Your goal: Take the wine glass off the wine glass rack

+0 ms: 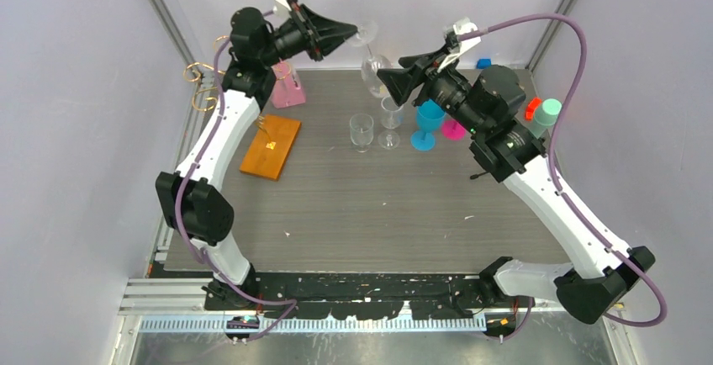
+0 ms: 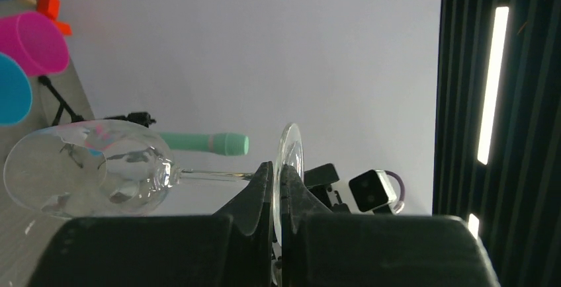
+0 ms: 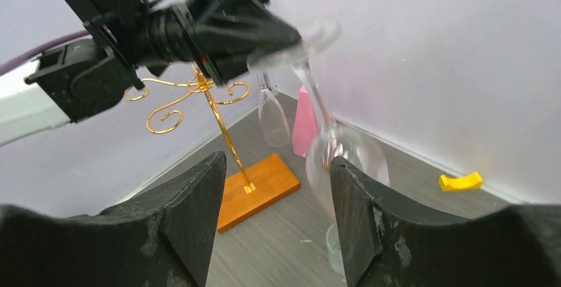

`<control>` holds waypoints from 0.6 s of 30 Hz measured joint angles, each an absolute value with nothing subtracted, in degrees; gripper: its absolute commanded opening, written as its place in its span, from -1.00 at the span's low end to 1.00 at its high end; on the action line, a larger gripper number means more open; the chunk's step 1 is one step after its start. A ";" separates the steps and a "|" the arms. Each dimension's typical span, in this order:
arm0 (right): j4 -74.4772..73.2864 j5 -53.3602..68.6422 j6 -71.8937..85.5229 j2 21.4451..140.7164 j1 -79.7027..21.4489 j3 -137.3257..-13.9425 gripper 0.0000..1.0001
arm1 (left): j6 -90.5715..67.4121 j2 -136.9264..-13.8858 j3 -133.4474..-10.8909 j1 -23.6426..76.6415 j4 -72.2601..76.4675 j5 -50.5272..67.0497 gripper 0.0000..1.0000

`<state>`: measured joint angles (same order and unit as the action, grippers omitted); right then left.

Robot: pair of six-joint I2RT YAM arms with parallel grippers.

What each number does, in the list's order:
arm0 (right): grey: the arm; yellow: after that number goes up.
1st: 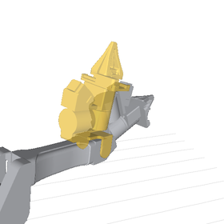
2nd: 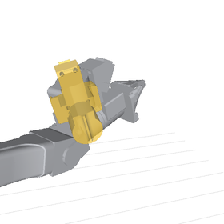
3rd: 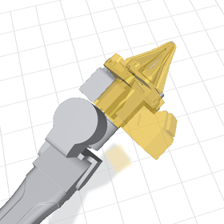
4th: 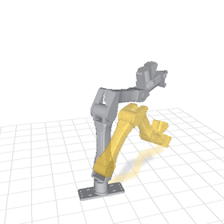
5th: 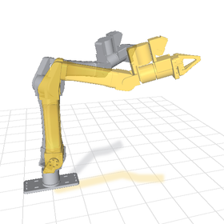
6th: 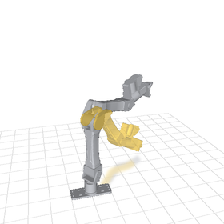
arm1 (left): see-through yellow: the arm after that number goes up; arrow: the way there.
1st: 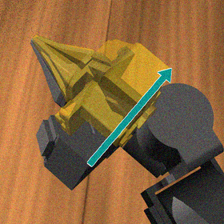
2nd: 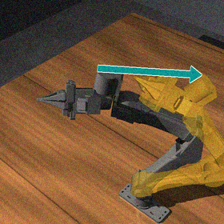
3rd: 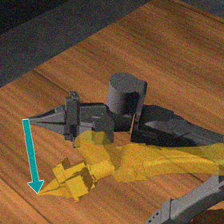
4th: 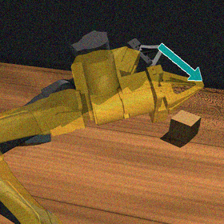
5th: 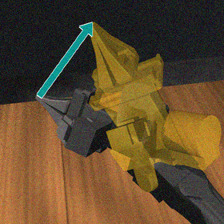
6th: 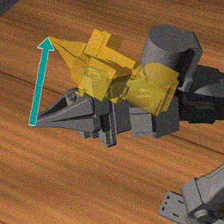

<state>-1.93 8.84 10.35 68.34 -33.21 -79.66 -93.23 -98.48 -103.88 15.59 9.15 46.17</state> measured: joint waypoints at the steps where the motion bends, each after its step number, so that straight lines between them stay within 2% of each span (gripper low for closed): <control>1: -0.56 9.30 9.69 68.88 -33.21 -79.57 0.33 | -93.58 -98.37 -102.72 16.08 9.06 46.26 -1.00; 9: 4.47 14.28 3.68 74.08 -33.21 -79.09 0.32 | -97.14 -95.04 -95.96 17.37 9.56 46.61 -1.00; 18: 7.16 17.19 -1.65 78.06 -33.21 -79.15 0.06 | -98.28 -92.88 -95.59 17.04 10.96 46.78 -1.00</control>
